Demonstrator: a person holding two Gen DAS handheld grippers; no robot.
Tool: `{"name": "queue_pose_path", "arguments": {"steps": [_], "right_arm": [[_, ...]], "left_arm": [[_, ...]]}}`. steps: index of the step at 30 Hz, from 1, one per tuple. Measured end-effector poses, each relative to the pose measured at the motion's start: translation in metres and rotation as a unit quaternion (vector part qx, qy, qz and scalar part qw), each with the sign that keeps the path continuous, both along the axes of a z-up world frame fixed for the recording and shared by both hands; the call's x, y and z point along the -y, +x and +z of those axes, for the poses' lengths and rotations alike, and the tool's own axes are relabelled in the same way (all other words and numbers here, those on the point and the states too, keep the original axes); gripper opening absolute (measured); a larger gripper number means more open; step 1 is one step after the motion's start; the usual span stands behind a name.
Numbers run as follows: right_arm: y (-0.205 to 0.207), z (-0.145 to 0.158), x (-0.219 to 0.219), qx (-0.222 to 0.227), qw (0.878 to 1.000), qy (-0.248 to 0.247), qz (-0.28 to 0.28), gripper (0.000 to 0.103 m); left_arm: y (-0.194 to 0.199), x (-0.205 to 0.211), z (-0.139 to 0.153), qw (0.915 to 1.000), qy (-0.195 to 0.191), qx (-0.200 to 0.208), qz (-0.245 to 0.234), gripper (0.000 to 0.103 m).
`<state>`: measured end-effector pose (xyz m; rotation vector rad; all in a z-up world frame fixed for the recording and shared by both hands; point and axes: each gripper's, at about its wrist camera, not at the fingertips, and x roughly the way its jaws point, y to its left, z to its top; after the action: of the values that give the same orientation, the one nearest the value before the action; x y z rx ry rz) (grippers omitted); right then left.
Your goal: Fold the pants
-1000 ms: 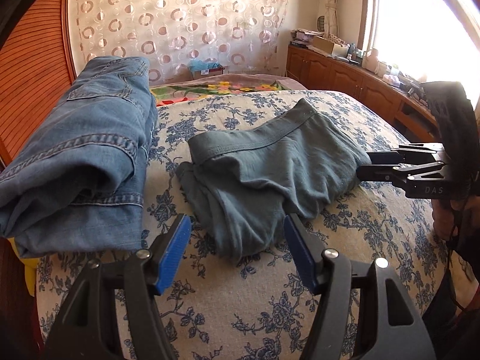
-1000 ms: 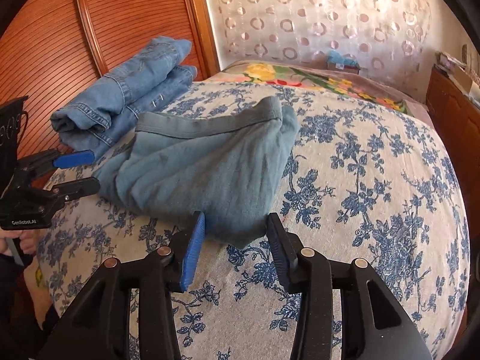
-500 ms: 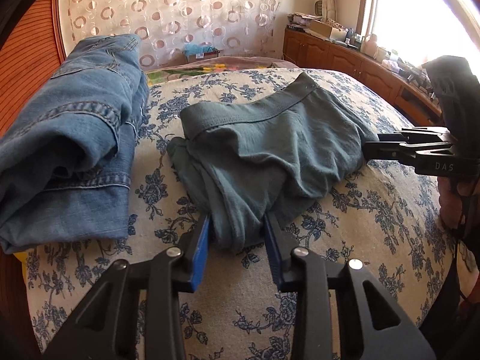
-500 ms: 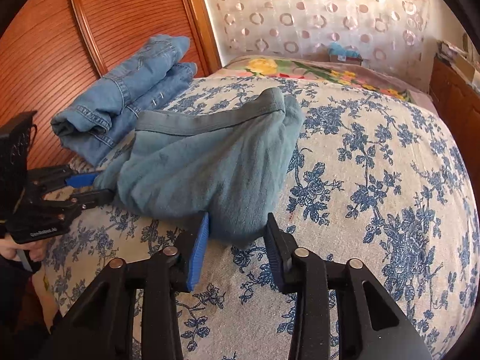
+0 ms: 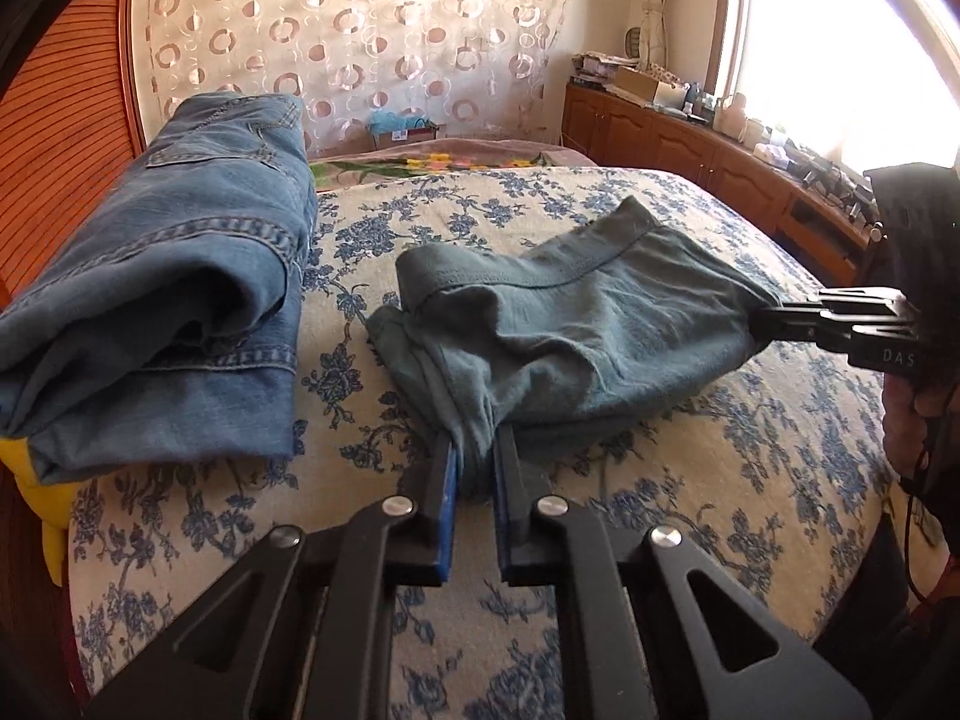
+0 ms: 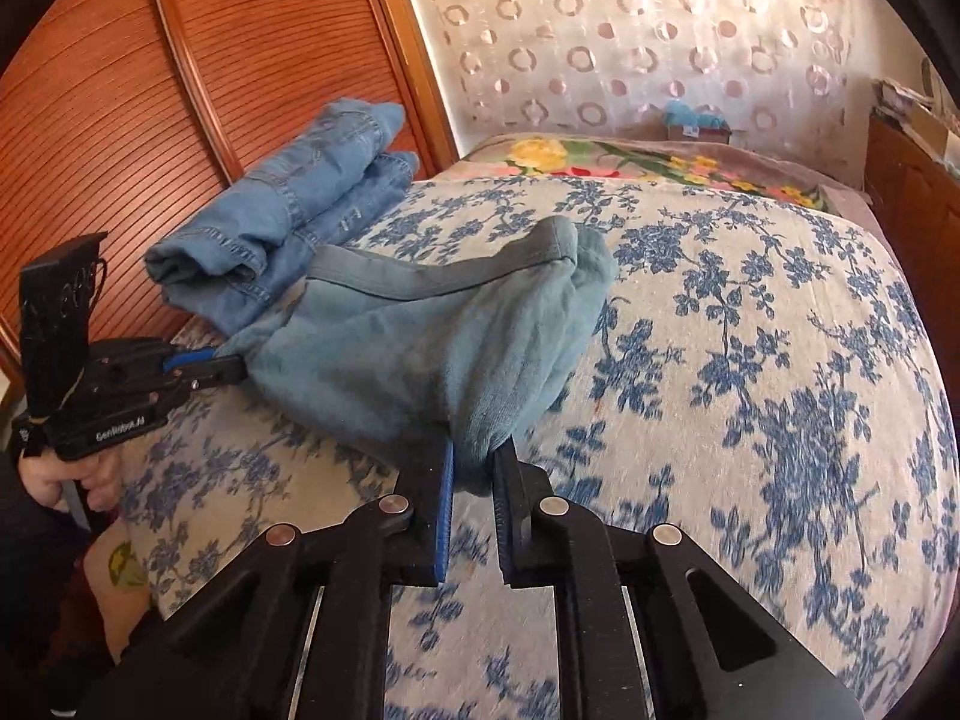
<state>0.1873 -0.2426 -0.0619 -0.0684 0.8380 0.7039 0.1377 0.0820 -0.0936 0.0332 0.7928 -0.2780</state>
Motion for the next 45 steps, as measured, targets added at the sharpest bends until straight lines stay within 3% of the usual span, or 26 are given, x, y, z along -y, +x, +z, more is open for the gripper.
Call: {"name": "queue_pose_path", "arguments": {"steps": [11, 25, 40, 45], "right_arm": [[-0.060, -0.007, 0.017, -0.009, 1.000, 0.001, -0.004, 0.008], [-0.081, -0.010, 0.024, -0.009, 1.000, -0.005, -0.007, 0.012], [-0.083, 0.028, 0.040, 0.048, 0.998, -0.019, -0.034, 0.016], [-0.076, 0.034, 0.043, 0.056, 0.997, -0.017, -0.043, 0.017]], "left_arm": [[-0.049, 0.011, -0.011, 0.9998, -0.015, -0.011, -0.012, 0.007], [-0.083, 0.009, -0.019, 0.9988, -0.042, -0.022, -0.014, 0.009], [-0.076, -0.006, 0.020, 0.9995, -0.025, 0.014, 0.012, 0.041], [-0.066, -0.008, 0.026, 0.9991, -0.022, 0.027, 0.024, 0.042]]}}
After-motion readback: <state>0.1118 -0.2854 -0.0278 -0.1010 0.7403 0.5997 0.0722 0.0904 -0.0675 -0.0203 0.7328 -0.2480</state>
